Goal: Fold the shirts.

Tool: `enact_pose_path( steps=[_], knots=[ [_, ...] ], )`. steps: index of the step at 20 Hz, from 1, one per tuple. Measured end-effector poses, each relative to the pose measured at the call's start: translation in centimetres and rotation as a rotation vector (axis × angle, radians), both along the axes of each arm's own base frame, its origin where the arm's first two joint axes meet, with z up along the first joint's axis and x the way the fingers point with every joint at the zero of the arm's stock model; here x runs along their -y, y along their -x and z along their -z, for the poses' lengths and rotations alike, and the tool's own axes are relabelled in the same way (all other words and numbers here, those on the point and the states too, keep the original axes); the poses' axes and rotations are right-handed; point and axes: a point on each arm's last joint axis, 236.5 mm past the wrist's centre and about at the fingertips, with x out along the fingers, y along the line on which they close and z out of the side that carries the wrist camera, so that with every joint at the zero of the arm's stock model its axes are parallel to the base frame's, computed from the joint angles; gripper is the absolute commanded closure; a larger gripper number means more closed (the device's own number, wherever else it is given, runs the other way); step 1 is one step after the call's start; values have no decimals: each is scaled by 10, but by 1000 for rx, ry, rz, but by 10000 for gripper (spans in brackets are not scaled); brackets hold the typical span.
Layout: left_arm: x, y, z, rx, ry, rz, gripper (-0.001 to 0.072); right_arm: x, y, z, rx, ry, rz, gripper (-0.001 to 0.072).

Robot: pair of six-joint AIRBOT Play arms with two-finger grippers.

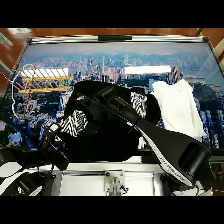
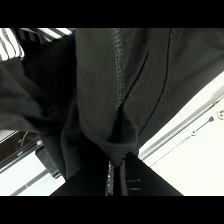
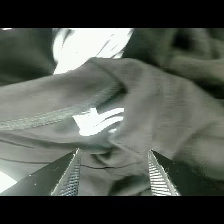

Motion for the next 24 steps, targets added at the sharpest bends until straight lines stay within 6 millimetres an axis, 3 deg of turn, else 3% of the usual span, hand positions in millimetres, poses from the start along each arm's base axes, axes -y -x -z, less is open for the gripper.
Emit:
enact_pose_path(
  steps=[8, 9, 10, 11, 12, 15, 18, 19, 20, 22, 24],
  knots=[
    [-2, -1, 1, 5, -7, -1, 650, 11, 3, 36, -55, 98, -8, 165],
    [-2, -1, 1, 6, -8, -1, 649, 13, 2, 40, -55, 111, -7, 213],
    [-2, -1, 1, 6, -8, -1, 649, 16, 0, 42, -50, 125, -8, 439],
    [-2, -1, 1, 6, -9, -1, 649, 20, -2, 44, -40, 144, -10, 573],
    [-2, -2, 1, 7, -10, -1, 649, 25, -5, 44, -25, 165, -11, 633],
    [-4, -3, 2, 14, -21, -2, 649, 40, -19, 30, 54, 205, -14, 632],
    [-5, -6, 1, 25, -21, -5, 649, 51, -33, 1, 157, 203, -11, 627],
    [-4, -7, 0, 31, -18, -8, 649, 51, -37, -11, 189, 185, -7, 473],
    [-3, -9, -1, 39, -13, -11, 649, 50, -39, -20, 209, 164, -2, 200],
    [-2, -11, -2, 49, -8, -14, 649, 45, -33, -26, 193, 132, 12, 187],
    [-2, -13, -3, 55, -4, -17, 649, 34, -16, -20, 104, 101, 25, 162]
  ],
)
